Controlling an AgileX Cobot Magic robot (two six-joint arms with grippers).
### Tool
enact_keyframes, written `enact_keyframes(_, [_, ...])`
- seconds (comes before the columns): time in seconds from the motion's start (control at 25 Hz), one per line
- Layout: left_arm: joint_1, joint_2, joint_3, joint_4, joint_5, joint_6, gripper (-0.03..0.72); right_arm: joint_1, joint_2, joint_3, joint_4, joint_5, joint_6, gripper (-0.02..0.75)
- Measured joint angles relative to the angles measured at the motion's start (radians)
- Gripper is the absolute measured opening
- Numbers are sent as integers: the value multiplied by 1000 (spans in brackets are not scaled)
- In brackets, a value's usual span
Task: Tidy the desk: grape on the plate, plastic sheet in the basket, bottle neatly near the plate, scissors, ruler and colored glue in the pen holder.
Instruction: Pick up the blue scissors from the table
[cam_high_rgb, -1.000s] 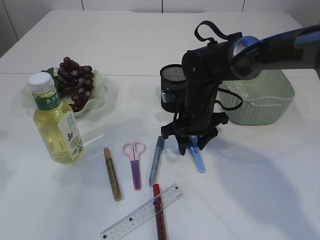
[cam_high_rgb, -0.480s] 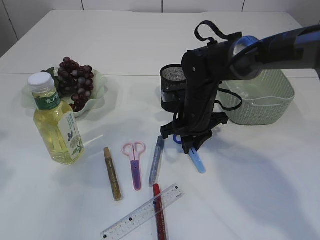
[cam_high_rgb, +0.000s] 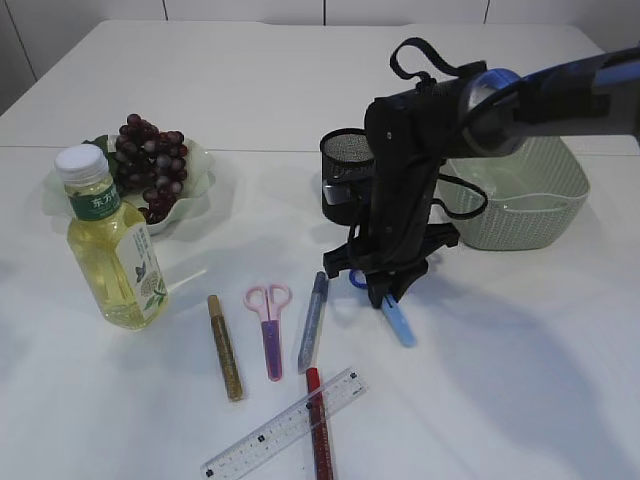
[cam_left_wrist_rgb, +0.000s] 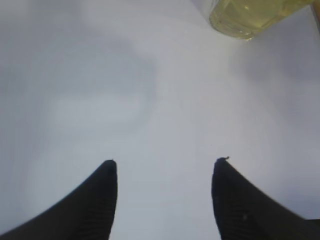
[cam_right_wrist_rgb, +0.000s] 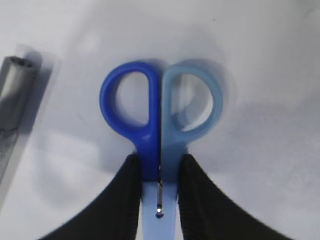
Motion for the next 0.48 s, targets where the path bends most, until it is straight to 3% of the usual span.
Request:
enact_keyframes(0.16, [0, 0, 0, -2, 4, 0, 435, -14, -36, 0, 45, 15, -45, 195])
enact_keyframes(0.48, [0, 0, 0, -6, 25, 0, 435, -128, -120, -2, 352, 32, -262, 195])
